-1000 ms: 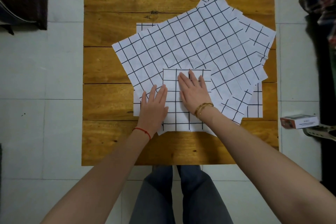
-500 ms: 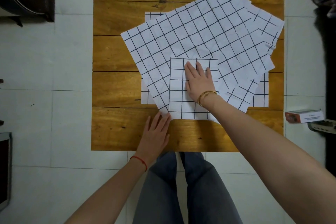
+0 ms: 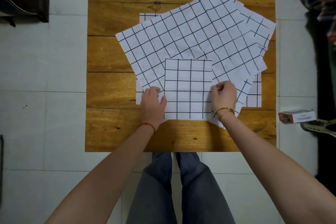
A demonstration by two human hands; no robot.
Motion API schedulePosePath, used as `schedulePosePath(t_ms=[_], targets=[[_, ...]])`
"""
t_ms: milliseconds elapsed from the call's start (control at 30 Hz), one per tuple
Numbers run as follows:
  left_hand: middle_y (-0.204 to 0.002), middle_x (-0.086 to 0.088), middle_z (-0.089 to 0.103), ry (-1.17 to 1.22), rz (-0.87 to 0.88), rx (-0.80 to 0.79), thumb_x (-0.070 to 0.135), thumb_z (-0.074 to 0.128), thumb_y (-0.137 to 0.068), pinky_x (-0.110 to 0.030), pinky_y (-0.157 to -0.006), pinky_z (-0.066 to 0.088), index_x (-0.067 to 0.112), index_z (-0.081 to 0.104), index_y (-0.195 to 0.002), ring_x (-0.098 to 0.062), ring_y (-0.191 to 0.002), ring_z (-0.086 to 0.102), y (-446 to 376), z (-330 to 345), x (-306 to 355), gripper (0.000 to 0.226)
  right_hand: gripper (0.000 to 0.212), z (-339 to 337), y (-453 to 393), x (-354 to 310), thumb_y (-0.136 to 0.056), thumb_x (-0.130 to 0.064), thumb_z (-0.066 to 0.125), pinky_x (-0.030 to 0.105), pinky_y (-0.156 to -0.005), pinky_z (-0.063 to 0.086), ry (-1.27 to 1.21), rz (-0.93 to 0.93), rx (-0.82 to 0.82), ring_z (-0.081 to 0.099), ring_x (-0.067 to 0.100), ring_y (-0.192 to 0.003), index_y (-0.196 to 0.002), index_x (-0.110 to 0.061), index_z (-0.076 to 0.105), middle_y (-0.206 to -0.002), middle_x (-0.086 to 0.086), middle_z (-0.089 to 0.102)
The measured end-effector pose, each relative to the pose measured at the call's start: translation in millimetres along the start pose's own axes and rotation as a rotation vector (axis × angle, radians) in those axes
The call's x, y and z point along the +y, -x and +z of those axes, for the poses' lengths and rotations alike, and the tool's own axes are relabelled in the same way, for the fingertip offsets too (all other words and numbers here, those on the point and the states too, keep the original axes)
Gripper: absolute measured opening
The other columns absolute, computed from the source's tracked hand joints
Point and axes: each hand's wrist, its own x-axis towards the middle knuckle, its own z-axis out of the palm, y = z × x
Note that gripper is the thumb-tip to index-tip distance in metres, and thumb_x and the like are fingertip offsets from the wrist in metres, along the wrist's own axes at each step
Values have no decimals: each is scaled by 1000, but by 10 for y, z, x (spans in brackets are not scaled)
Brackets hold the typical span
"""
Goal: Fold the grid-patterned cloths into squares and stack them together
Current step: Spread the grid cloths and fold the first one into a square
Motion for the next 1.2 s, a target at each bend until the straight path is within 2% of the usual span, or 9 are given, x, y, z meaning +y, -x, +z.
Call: schedulePosePath(t_ms=[267,433,567,667,800,867,933,1067,1200], targets=[[-103,-6,60,1,-232,-55,24,66,-85,-32,-73,49,14,62,-98,-20,-96,57,-289,161,42,17,20,30,8,74,-80,-32,66,33,-74,49,-71,47,-190,57,22,-84,-88,-15,57,-92,9,60],[-99,-4,64,51,-277,-35,20,68,-85,-20,-64,42,14,65,-91,-15,-90,59,-297,178,94,9,18,19,7,38,-81,-25,67,29,-77,47,-183,127,-183,56,19,-81,-90,-11,61,-90,8,63],[-87,2,65,261,-353,-18,20,67,-86,-17,-66,49,11,66,-94,-11,-80,60,-289,61,185,12,14,-52,8,6,-83,-22,67,25,-73,41,-288,174,-211,50,12,-66,-87,-12,58,-69,-3,54],[-86,3,67,429,-388,-92,21,68,-86,-13,-61,49,12,64,-98,-7,-77,60,-310,-94,241,16,13,-109,-8,-1,-84,-16,67,31,-77,46,-465,216,-231,38,9,-52,-82,-15,55,-52,-9,38],[-88,-5,71,567,-317,-132,19,71,-85,-13,-65,50,17,64,-109,-11,-83,64,-320,-331,277,25,17,-212,-37,-56,-82,-10,67,33,-79,49,-603,154,-212,40,8,-52,-88,-18,54,-49,-15,41],[-87,-6,74,577,-243,-147,18,71,-85,-6,-68,47,22,62,-119,-9,-88,67,-310,-442,305,35,27,-284,-24,-115,-81,-9,66,34,-74,50,-610,65,-212,48,15,-57,-102,-19,53,-59,-7,53],[-80,1,74,516,-145,-164,18,71,-85,-11,-79,47,26,61,-124,-4,-89,67,-306,-548,324,41,37,-356,-7,-165,-81,-11,66,31,-73,49,-554,-50,-220,54,19,-63,-112,-24,52,-68,4,60],[-77,14,73,208,10,-134,22,72,-84,-26,-94,50,26,73,-108,4,-91,64,-252,-746,388,24,19,-471,2,-233,-83,-19,66,28,-72,47,-288,-266,-218,56,16,-75,-101,-25,67,-75,0,61],[-76,18,71,56,104,-102,26,74,-82,-22,-76,52,27,76,-92,1,-85,65,-181,-919,496,10,5,-591,33,-260,-87,-24,64,15,-70,40,-166,-393,-253,53,10,-81,-89,-23,69,-81,-9,61]])
